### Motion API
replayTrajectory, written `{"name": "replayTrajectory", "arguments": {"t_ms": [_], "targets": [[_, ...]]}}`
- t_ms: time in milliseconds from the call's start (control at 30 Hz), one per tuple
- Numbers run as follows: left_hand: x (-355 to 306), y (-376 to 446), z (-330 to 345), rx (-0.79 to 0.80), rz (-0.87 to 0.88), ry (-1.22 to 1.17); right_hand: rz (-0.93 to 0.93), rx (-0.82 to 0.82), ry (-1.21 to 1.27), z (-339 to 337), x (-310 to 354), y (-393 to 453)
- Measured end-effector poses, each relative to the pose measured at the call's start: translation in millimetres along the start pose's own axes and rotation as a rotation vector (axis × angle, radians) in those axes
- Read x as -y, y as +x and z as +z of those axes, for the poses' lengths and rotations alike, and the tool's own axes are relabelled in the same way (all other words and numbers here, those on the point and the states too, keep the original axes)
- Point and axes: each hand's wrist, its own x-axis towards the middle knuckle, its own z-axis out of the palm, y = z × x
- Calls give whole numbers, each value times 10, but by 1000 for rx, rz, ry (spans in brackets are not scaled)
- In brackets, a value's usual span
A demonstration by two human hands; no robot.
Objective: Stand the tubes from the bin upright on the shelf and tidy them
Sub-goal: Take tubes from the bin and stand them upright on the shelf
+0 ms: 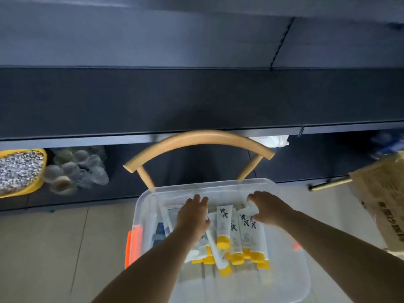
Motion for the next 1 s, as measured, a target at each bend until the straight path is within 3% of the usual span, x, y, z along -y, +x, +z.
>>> {"name": "replayTrajectory", "arguments": {"t_ms": [600, 767, 1000], "targets": [[-477, 915, 1089, 176, -187, -208, 18, 347, -186, 541, -157, 911], [-536, 978, 1182, 224, -206, -162, -42, 428, -215, 515, -178, 933], [-561, 914, 991, 246, -223, -313, -118, 537, -209, 484, -228, 826]]}}
